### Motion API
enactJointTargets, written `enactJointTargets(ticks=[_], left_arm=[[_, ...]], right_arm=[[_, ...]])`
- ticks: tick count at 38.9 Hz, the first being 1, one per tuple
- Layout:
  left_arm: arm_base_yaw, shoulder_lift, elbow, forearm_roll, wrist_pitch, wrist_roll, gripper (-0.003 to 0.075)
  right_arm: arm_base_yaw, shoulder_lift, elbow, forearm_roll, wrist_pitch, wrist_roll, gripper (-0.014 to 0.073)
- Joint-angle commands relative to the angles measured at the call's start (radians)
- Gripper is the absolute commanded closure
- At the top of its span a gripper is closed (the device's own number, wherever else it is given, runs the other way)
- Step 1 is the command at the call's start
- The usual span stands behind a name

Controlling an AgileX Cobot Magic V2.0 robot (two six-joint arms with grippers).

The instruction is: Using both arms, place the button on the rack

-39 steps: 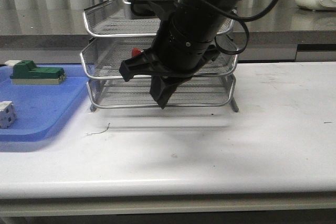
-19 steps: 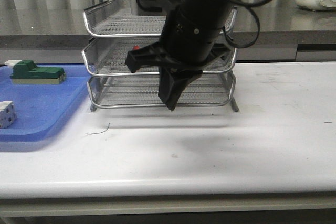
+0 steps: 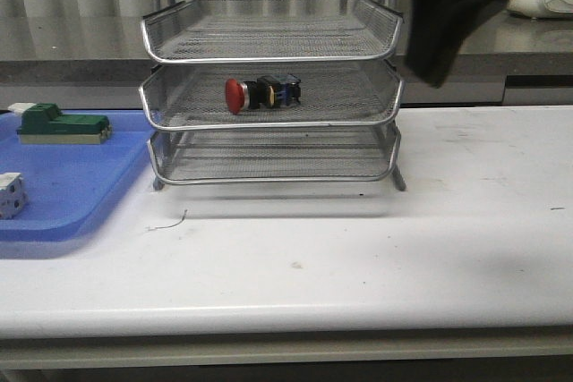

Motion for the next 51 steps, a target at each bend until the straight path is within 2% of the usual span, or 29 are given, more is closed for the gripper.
enactJointTargets(ticks=[1,12,25,31,41,51], left_arm=[[-0.001,0.01,-0.027,-0.014,-0.08,-0.011,0.0739],[-0.001,0.01,-0.027,-0.014,-0.08,-0.011,0.0739],[0.009,0.01,-0.027,-0.014,-0.08,-0.011,0.0739],[0.009,0.01,-0.027,-0.014,-0.08,-0.011,0.0739],[0.009,0.01,-0.027,-0.014,-0.08,-0.011,0.0739],[0.009,0.01,-0.027,-0.014,-0.08,-0.011,0.0739]], right_arm=[[-0.08,-0.115,0.033,-0.018,-0.015,-0.004,0.0655],[-0.248,-0.384,0.328,-0.024,-0.127,-0.004,0.0655],[-0.253,-0.784,0.742,-0.06,-0.462,-0.004,0.0655],[-0.253,-1.012,0.887,-0.082,-0.554,-0.004,0.0655],[-0.253,-1.343,0.973,-0.082,-0.555,-0.004,0.0655],[-0.253,-1.419,0.974,-0.082,-0.553,-0.004,0.0655]])
